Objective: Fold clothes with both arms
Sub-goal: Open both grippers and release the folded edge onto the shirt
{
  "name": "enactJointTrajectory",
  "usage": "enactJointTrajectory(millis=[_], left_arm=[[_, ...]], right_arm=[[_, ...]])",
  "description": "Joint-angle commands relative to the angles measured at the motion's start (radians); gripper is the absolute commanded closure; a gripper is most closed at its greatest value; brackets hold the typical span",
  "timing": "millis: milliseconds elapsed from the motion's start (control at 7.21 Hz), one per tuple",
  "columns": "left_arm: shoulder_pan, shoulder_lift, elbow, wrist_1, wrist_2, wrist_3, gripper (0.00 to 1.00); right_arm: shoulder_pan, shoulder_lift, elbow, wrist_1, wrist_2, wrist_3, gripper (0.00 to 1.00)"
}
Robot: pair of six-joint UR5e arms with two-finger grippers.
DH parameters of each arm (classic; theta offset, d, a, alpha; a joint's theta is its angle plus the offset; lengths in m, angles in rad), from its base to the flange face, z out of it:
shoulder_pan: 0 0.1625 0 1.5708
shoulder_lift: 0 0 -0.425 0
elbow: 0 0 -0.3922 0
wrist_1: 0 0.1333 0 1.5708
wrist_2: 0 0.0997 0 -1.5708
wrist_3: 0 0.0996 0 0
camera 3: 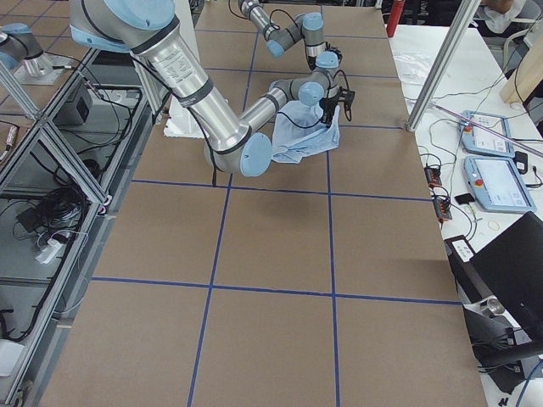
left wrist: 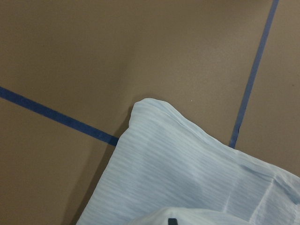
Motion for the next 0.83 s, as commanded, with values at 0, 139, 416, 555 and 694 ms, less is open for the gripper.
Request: enactJointTrajectory(millis=[0, 139, 416, 555, 694], left_arm=[[0.0, -0.001, 0.008, -0.024, -0.001, 0.002, 1.0], [0.0, -0.001, 0.008, -0.026, 0.0, 0.0, 0.88], [-0.037, -0.001, 0.014, -0.024, 0.002, 0.002, 0.06], [-0.061, -0.001, 0.023, -0.021, -0.003, 0.015, 0.01], [-0.088, -0.001, 0.028, -0.012, -0.03, 0.052, 0.01]], right_arm=[[0.001, 0.011, -0.034, 0.028, 0.001, 0.006, 1.0], [0.001, 0.01, -0.037, 0.03, -0.001, 0.007, 0.27], [0.036, 0.01, -0.049, 0.031, 0.034, -0.002, 0.0], [0.065, 0.01, -0.054, 0.039, 0.095, -0.037, 0.0], [0.07, 0.008, -0.054, 0.041, 0.114, -0.062, 0.0]])
